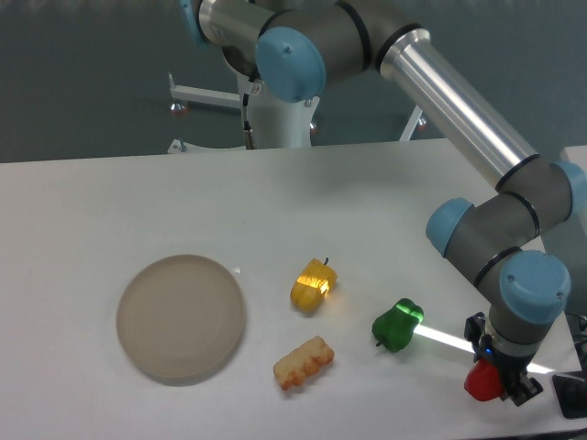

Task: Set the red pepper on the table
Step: 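Lift the held red pepper with the gripper and move it toward the yellow pepper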

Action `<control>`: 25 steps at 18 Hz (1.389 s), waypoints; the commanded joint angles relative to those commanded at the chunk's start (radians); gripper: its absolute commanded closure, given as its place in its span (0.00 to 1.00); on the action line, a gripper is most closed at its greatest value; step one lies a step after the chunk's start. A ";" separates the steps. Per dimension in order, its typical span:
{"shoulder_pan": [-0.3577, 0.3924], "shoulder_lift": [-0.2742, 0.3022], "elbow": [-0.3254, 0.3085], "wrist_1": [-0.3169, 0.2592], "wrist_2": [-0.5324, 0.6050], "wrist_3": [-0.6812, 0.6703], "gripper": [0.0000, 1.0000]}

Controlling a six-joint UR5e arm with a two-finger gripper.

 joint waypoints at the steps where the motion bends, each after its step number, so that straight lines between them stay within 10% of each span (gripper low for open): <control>1: -0.002 0.000 -0.003 0.000 0.000 -0.003 0.39; 11: -0.023 0.073 -0.110 -0.006 -0.008 -0.006 0.39; 25: 0.020 0.555 -0.793 0.011 -0.069 0.028 0.39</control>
